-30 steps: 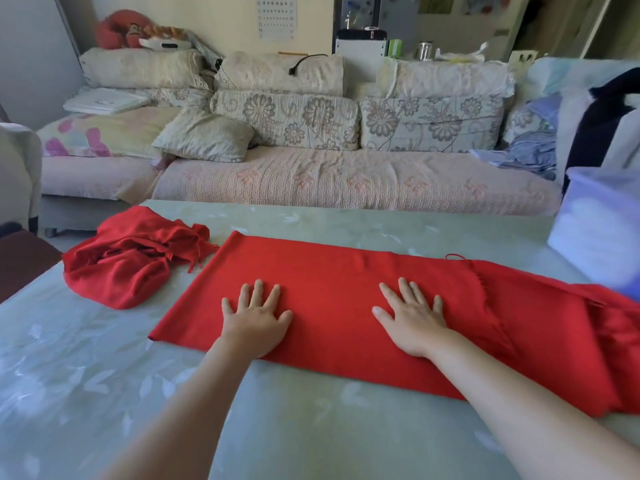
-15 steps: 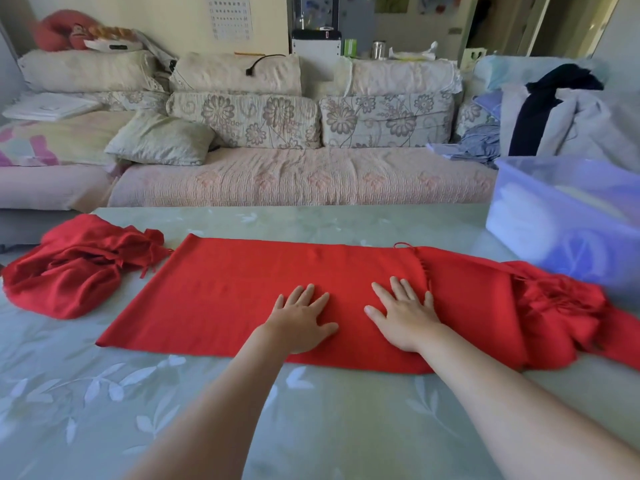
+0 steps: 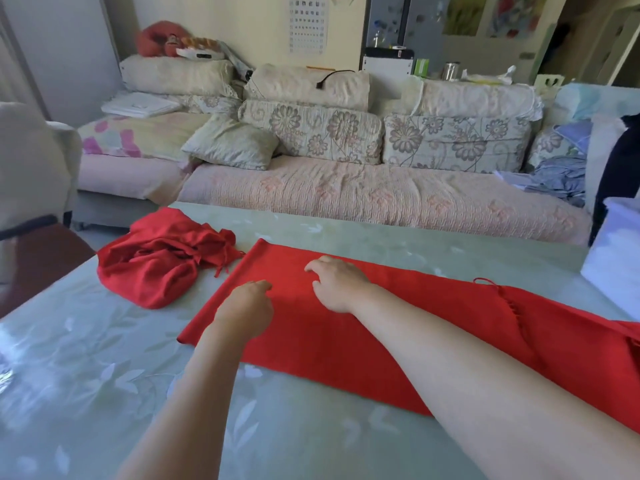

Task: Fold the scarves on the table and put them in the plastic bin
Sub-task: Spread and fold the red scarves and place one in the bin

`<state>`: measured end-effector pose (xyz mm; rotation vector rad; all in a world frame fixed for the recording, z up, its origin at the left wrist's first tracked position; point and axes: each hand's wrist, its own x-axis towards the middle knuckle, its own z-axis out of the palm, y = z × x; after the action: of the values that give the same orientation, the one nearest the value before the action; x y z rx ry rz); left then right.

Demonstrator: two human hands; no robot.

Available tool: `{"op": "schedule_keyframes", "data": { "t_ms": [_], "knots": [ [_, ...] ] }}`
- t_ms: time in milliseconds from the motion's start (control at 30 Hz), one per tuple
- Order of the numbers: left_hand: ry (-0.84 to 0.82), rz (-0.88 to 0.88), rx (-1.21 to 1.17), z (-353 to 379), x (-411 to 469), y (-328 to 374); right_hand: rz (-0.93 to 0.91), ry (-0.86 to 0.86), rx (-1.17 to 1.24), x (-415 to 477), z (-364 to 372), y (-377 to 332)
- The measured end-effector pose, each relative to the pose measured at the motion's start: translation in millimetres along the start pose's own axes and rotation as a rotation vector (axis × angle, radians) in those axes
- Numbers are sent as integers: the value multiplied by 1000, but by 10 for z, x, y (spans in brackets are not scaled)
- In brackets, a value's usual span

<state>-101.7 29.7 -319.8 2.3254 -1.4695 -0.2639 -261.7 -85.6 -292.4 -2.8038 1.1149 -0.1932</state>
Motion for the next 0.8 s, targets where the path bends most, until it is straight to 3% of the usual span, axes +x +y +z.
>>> {"op": "schedule_keyframes", "data": {
  "t_ms": [167, 533, 800],
  "knots": [
    [33, -114, 56, -145, 27, -504, -130, -48, -97, 761, 105, -589],
    [47, -314, 133, -275, 164, -937, -288, -24, -290, 1820, 447, -815],
    [17, -263, 32, -301, 229, -782, -299, 37, -217, 1855, 449, -579]
  ]
}}
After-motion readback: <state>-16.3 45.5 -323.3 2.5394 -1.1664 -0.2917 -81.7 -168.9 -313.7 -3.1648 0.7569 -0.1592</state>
